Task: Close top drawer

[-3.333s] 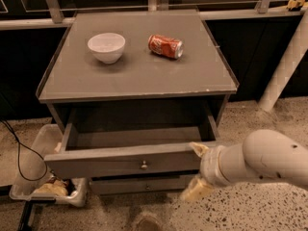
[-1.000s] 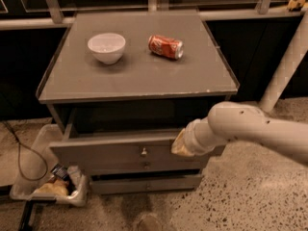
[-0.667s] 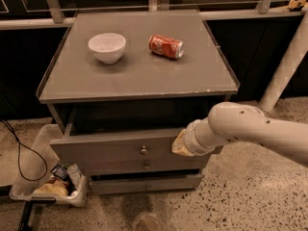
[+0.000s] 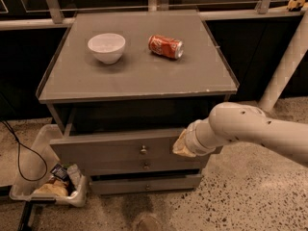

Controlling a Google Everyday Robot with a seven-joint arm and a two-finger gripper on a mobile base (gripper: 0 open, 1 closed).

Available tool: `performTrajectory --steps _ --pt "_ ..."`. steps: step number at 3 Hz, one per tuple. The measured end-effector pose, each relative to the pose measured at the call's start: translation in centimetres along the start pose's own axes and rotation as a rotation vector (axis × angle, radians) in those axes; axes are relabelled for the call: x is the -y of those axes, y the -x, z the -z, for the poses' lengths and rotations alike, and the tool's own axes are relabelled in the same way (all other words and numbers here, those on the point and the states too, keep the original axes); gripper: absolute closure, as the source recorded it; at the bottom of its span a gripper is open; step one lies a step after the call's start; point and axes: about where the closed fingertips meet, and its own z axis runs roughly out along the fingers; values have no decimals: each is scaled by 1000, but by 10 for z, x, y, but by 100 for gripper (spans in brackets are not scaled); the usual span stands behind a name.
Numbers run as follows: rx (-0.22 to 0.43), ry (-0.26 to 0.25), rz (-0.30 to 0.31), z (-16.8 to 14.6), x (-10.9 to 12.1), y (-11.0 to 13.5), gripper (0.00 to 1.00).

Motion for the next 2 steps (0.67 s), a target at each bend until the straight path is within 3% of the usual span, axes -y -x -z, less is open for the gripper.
performTrajectory --steps 1,2 --pt "0 0 0 0 0 0 13" --pt "0 0 0 0 0 0 0"
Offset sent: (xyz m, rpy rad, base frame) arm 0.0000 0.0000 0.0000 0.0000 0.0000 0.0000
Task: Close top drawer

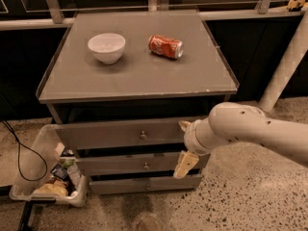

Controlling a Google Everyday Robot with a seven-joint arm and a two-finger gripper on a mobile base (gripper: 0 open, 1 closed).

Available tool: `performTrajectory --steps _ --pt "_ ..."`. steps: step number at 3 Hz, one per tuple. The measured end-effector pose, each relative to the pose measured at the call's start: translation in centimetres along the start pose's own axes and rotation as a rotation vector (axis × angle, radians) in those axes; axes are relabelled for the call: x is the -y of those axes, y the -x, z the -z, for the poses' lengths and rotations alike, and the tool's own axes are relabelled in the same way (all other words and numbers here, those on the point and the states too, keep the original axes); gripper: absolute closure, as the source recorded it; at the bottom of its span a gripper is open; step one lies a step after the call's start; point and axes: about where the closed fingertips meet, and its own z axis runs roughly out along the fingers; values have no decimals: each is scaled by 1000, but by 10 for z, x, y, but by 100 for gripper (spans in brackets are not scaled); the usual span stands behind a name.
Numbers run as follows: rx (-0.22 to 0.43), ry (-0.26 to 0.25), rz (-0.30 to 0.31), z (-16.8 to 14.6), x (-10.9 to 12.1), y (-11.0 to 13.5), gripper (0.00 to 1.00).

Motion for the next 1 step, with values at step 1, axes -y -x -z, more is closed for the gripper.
performTrajectory --steps 1 --pt "0 0 0 0 0 0 0"
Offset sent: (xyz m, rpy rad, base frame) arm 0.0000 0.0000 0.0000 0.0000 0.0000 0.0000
